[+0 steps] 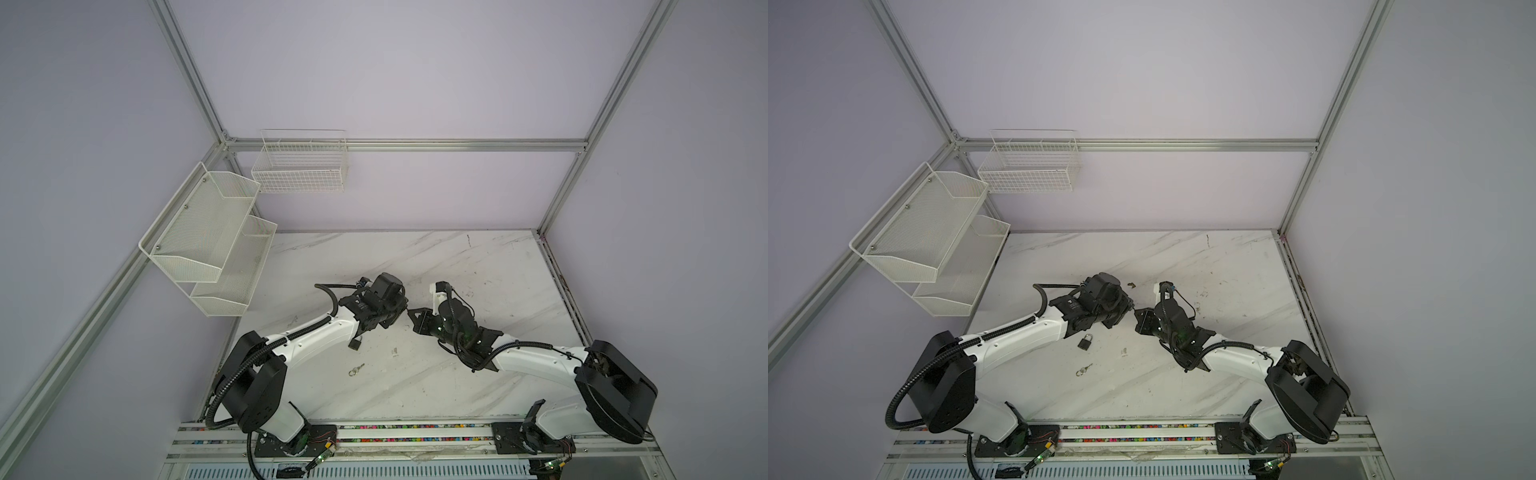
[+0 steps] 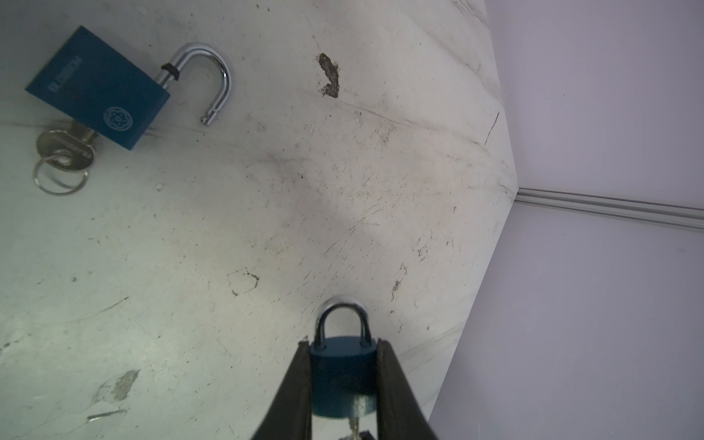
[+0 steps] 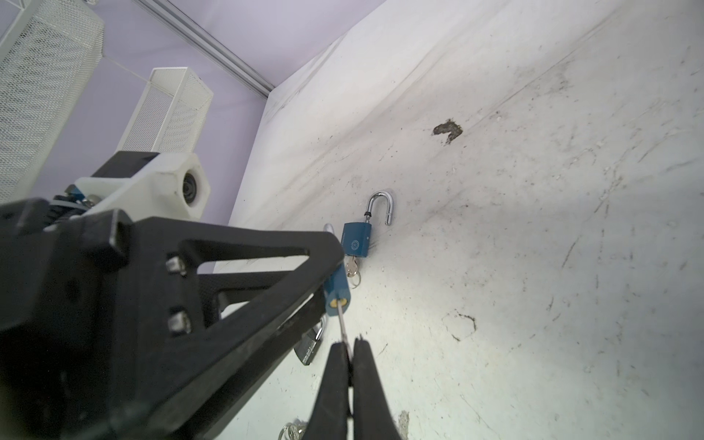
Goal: Unlock with the key
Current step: 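Push the key into the small padlock with the right gripper while the left holds it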
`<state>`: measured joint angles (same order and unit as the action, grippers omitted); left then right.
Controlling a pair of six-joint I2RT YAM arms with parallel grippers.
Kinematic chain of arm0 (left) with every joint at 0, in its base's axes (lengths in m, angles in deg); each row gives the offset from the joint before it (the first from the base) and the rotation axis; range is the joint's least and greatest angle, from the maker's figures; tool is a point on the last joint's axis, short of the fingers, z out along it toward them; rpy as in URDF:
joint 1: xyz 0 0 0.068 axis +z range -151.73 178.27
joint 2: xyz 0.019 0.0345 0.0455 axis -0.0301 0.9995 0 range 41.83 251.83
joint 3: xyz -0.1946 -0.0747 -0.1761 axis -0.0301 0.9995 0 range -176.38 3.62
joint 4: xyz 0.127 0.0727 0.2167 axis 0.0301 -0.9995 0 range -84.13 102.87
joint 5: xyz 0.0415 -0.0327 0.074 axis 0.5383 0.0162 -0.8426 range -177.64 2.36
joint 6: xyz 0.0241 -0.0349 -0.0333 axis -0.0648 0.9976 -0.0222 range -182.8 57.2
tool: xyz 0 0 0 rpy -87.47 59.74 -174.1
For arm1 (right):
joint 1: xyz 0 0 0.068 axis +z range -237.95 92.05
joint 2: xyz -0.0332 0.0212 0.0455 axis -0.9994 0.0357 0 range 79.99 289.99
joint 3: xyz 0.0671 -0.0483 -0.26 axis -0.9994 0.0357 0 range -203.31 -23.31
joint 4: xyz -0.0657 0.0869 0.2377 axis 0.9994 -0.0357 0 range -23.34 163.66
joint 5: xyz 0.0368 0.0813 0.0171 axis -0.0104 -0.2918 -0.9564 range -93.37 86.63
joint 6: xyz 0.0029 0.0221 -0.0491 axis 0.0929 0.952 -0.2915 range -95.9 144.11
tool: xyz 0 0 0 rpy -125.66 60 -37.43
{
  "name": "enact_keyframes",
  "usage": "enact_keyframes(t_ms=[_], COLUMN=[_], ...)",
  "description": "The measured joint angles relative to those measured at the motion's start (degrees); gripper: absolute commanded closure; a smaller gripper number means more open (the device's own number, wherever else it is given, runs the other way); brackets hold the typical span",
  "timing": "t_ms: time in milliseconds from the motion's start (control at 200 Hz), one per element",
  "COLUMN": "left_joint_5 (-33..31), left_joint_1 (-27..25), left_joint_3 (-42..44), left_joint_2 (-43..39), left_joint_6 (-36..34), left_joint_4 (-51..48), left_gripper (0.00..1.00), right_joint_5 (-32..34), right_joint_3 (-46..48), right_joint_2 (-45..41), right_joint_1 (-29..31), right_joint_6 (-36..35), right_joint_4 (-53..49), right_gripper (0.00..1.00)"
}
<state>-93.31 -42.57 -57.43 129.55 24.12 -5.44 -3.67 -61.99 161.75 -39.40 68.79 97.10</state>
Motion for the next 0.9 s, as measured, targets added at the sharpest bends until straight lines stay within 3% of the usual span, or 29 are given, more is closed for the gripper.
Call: enact_keyframes(t_ms=[900], left_joint_5=[-0.8], left_joint_1=[0.0], left_joint_3=[4.0], left_joint_2=[-3.5], left_joint_6=[6.8], left_joint_4=[4.0], left_gripper=[1.00], right_joint_5=[3.4], right_joint_3=[0.0], right_joint_2=[1.4], right_joint_1=[2.2], right_joint_6=[1.0], right_joint_4=[2.9], right_gripper=[1.00])
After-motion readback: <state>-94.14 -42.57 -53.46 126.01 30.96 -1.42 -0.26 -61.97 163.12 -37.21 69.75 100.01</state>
